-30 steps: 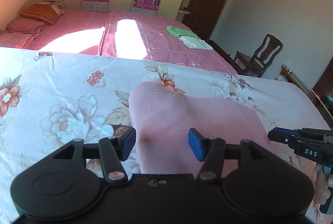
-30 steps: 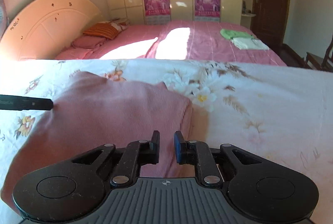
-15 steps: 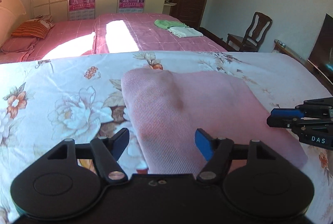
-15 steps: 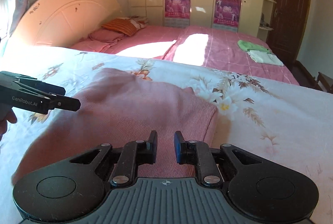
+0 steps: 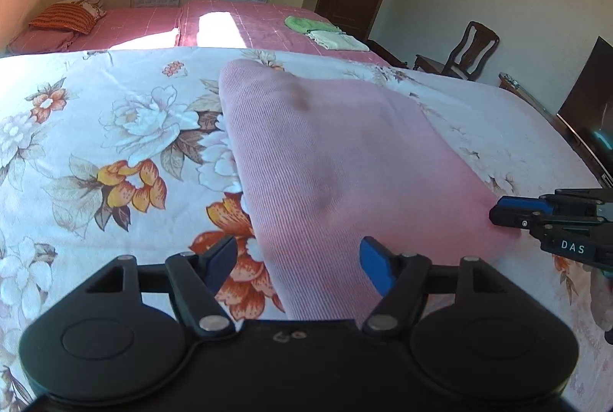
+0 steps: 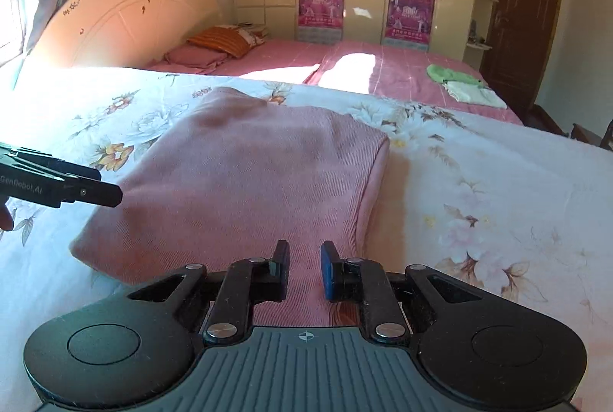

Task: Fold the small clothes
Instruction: 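Move both grippers to the folded sweater's edge, then grasp the folded sweater's edge with both grippers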

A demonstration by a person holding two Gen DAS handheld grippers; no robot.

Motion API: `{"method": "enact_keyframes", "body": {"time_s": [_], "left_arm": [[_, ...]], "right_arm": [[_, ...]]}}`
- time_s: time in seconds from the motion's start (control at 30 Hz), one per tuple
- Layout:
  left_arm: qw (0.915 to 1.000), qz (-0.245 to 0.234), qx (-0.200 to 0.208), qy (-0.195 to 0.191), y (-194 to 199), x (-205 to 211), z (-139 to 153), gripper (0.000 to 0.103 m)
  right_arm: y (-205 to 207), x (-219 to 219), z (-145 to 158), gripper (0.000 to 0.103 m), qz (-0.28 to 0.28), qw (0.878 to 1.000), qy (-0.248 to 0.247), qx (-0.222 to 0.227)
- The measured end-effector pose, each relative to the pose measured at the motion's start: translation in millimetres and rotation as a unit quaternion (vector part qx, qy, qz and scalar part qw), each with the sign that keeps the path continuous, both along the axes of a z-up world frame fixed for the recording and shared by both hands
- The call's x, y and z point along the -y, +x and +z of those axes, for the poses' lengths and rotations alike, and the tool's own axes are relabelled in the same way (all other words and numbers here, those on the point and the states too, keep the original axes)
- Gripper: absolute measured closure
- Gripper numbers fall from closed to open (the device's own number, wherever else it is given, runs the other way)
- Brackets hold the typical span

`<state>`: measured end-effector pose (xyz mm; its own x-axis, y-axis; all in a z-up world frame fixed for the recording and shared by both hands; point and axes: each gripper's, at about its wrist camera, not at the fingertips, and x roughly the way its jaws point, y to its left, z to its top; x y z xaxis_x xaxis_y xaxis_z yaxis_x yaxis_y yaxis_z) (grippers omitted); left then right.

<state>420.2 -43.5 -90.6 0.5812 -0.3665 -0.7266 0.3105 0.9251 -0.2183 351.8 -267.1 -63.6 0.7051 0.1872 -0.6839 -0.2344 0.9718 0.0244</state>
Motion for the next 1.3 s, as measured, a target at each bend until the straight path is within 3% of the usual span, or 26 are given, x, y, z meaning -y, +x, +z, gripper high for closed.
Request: {"method": "enact_keyframes", "body": {"time_s": [0.1,0.23,0.33,0.37,0.4,0.43,0.5,0.6,0.67,0.77,0.87,0.93,1.03,1.1,1.3], "left_arm": [[0.9994,0.010,-0.033,-0.009,0.1,-1.4,-19.5,0.028],[0.9992,0.016,-0.036,-0.010,-0.9,-3.2,-22.6,0.026],[0.9995,0.016,-0.028,-0.002,-3.2,-3.2,-16.9,0.024],[0.9995,0.015,-0.026,0.001,-3.6,-3.5,-17.3,0.023],[0.9995,0.015,-0.028,0.003,-3.6,-3.4,-19.2,0.022],[0.9994,0.016,-0.031,0.002,-3.1,-4.0,-21.7,0.021],[0.9993,0.018,-0.033,-0.001,-1.9,-5.0,-24.3,0.019],[0.9994,0.017,-0.029,-0.005,-1.6,-7.9,-17.6,0.020],[0.9995,0.022,-0.012,-0.019,-0.4,-14.9,-10.5,0.021],[0.9984,0.025,-0.013,-0.049,14.8,-24.2,-6.8,0.022],[0.9967,0.018,-0.025,-0.076,36.5,-26.3,-10.0,0.023],[0.9936,0.010,-0.048,-0.102,52.6,-27.1,-18.7,0.023],[0.9876,0.001,-0.079,-0.136,71.0,-28.6,-30.6,0.023],[0.9871,-0.014,-0.083,-0.136,78.4,-25.5,-33.5,0.023],[0.9801,-0.027,-0.100,-0.169,100.7,-19.4,-42.9,0.029]], "right_arm": [[1.7,-4.7,-22.1,0.087,-0.001,0.999,-0.025,-0.043],[0.3,-9.5,-22.0,0.087,-0.003,0.999,-0.028,-0.042],[-11.1,-9.5,-9.9,0.087,-0.007,1.000,-0.022,-0.013],[-14.1,-8.8,-7.5,0.082,-0.009,1.000,-0.021,-0.004],[-16.1,-6.2,-8.4,0.060,-0.009,1.000,-0.016,0.000],[-14.7,-4.7,-13.2,0.048,-0.011,1.000,-0.017,-0.004],[-5.0,-4.6,-32.6,0.043,-0.016,0.998,-0.034,-0.056],[-7.5,8.2,-26.2,0.044,-0.033,0.998,0.012,-0.050],[-13.3,19.7,-13.8,0.044,-0.048,0.998,0.044,-0.018],[-1.4,49.8,-8.0,0.044,-0.075,0.990,0.120,-0.027],[24.4,84.0,-14.7,0.044,-0.086,0.969,0.224,-0.059],[44.4,107.7,-28.9,0.044,-0.089,0.940,0.314,-0.100],[66.6,123.4,-43.6,0.044,-0.091,0.924,0.346,-0.134],[76.1,127.3,-49.8,0.044,-0.076,0.917,0.364,-0.147],[101.6,115.2,-52.9,0.044,-0.026,0.916,0.370,-0.155]]}}
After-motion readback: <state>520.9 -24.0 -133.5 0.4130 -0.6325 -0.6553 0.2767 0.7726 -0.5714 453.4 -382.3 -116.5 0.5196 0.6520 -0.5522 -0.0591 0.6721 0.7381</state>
